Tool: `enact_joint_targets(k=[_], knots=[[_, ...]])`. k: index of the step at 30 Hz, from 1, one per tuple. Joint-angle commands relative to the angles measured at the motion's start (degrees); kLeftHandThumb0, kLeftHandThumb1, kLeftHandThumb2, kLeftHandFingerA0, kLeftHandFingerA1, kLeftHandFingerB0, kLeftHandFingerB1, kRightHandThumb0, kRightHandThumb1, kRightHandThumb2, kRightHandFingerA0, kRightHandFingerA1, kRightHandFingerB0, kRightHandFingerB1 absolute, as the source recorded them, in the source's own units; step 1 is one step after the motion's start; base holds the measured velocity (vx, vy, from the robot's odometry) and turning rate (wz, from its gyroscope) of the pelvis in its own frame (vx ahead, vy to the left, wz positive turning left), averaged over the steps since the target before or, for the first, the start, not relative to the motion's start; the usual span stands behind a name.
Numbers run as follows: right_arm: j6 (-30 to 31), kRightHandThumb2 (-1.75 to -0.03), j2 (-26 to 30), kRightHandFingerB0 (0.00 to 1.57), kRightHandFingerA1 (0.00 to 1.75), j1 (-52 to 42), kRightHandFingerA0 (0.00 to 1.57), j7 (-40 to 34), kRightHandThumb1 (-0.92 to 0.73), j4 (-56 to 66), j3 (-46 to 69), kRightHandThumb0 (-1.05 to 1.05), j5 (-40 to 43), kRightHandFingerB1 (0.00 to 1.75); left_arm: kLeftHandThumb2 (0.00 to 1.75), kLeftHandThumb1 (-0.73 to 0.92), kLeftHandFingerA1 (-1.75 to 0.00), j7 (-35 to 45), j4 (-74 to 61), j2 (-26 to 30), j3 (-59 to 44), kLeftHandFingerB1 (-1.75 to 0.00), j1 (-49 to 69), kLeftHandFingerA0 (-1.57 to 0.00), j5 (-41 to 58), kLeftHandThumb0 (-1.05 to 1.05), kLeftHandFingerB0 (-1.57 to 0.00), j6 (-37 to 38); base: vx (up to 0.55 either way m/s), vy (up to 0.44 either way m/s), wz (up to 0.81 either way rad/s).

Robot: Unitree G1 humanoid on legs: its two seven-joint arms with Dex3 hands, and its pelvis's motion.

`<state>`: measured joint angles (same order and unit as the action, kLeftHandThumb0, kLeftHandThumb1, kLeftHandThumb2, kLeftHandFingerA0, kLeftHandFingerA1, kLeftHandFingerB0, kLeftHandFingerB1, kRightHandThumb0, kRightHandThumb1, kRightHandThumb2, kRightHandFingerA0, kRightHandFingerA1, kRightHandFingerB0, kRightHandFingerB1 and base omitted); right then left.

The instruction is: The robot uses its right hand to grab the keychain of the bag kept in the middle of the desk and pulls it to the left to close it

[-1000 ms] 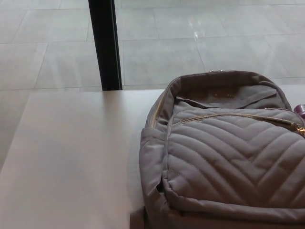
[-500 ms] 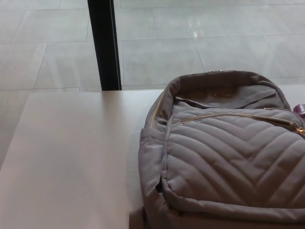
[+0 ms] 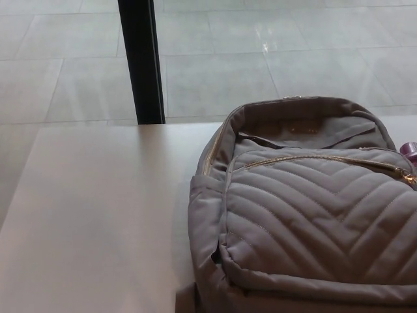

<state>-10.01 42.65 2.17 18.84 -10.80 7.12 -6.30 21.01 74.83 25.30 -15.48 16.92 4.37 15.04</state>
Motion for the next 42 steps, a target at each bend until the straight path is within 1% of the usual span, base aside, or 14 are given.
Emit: enact_joint_targets(k=[1, 2, 3, 5, 6, 8, 10, 12, 13, 21, 29, 33, 40, 42], knots=[[-2.09, -0.78, -2.32, 0.83, 1.43, -1.16, 0.85, 0.68, -0.76, -1.35, -2.17, -0.15, -0.86, 0.55, 0.8, 0.86, -1.1, -0.02, -0.17, 1.04, -0.1, -1.01, 0.23, -0.57, -0.14, -1.05, -0.38, -0.04, 0.0, 0.0, 0.0], [-1.94, -0.92, -2.28, 0.93, 1.28, -1.19, 0.85, 0.24, -0.68, -1.28, -2.26, -0.14, -1.39, 0.71, 0.79, 0.85, -1.1, 0.05, -0.27, 1.09, -0.07, -1.02, 0.27, -0.58, -0.14, -1.05, -0.39, 0.04, 0.0, 0.0, 0.0], [-1.66, -0.92, -2.21, 0.93, 1.28, -1.25, 0.85, -0.41, -0.68, -1.13, -2.42, -0.14, -2.17, 0.71, 0.79, 0.85, -1.1, 0.17, -0.42, 1.17, -0.04, -1.02, 0.37, -0.58, -0.14, -1.05, -0.39, 0.17, 0.0, 0.0, 0.0], [-2.17, -1.06, -1.85, 0.91, 1.48, -1.76, 0.87, -2.54, -0.6, -0.37, -2.78, -0.15, -4.54, 1.12, 0.79, 0.85, -1.1, 0.88, -0.33, 1.24, -0.21, -1.01, 0.46, -0.57, 0.07, -1.05, -0.39, 0.32, 0.0, 0.0, 0.0], [-1.98, -1.07, -2.04, 0.87, 1.53, -2.01, 0.88, -3.1, -0.6, -0.17, -2.74, -0.15, -4.71, 1.25, 0.81, 0.85, -1.09, 0.55, -0.56, 1.42, 0.34, -1.02, 0.6, -0.57, -0.49, -1.05, -0.39, 0.45, 0.0, 0.0, 0.0], [-0.86, -1.06, -2.29, 0.87, 1.55, -2.27, 0.93, -3.61, -0.6, 0.41, -2.68, -0.18, -4.88, 1.28, 0.8, 0.85, -1.1, 0.91, -0.54, 1.43, 0.23, -1.02, 0.52, -0.56, -0.25, -1.05, -0.38, 0.26, 0.0, 0.0, 0.0], [-1.37, -1.12, -3.61, 0.78, 1.63, -2.67, 0.89, -6.42, -0.6, 0.32, -2.34, -0.13, -5.77, 1.49, 0.81, 0.86, -1.1, 0.79, -0.49, 1.32, 0.05, -1.01, 0.4, -0.55, -0.01, -1.05, -0.37, -0.13, 0.0, 0.0, 0.0], [-1.57, -1.08, -3.93, 0.69, 1.75, -2.86, 0.89, -6.88, -0.58, 0.29, -2.15, -0.15, -5.8, 1.58, 0.8, 0.86, -1.08, 0.69, -0.47, 1.26, 0.13, -1.02, 0.43, -0.57, -0.11, -1.05, -0.39, 0.04, 0.0, 0.0, 0.0], [-1.2, -1.11, -4.4, 0.71, 1.75, -3.27, 0.85, -7.56, -0.62, 0.62, -2.03, -0.18, -5.95, 1.63, 0.77, 0.85, -1.08, 0.46, -0.45, 1.2, 0.4, -1.01, 0.58, -0.57, -0.45, -1.05, -0.38, 0.58, 0.0, 0.0, 0.0], [-1.68, -1.0, -8.16, 0.65, 1.75, -4.66, 0.82, -12.51, -0.67, -0.56, -1.86, -0.24, -6.79, 1.68, 0.79, 0.85, -1.1, -0.5, 0.04, 1.38, 0.42, -1.03, 0.52, -0.59, -0.46, -1.05, -0.38, -0.32, 0.0, 0.0, 0.0], [-1.64, -1.16, -14.55, 0.71, 1.75, -3.27, 0.85, -15.5, -0.53, -2.76, 1.96, -0.25, -2.28, 1.62, 0.78, 0.83, -1.11, -0.29, 0.3, 1.37, 0.56, -1.02, 0.35, -0.55, -0.45, -1.05, -0.38, -0.54, 0.0, 0.0, 0.0], [3.29, -1.35, -17.31, 0.79, 1.73, -0.36, 0.93, -14.36, -0.43, -1.64, 4.37, -0.16, 1.68, 1.57, 0.81, 0.81, -1.16, 0.22, -0.04, 1.33, -0.33, -1.06, 0.41, -0.57, 0.62, -1.05, -0.38, -0.99, 0.0, 0.0, 0.0], [4.11, -1.35, -17.79, 0.79, 1.73, -0.03, 0.93, -13.73, -0.43, -1.23, 4.96, -0.16, 1.79, 1.57, 0.81, 0.81, -1.16, 0.27, -0.11, 1.33, -0.53, -1.06, 0.42, -0.57, 0.52, -1.05, -0.38, -1.04, 0.0, 0.0, 0.0], [11.09, -1.3, -16.97, 0.84, 1.75, 5.59, 0.95, -11.47, -0.43, 4.37, 6.63, -0.21, 6.15, 1.59, 0.79, 0.83, -1.14, 0.17, -0.23, 2.04, 0.25, -1.04, 0.28, -0.57, -0.42, -1.05, -0.41, -0.21, 0.0, 0.0, 0.0]])
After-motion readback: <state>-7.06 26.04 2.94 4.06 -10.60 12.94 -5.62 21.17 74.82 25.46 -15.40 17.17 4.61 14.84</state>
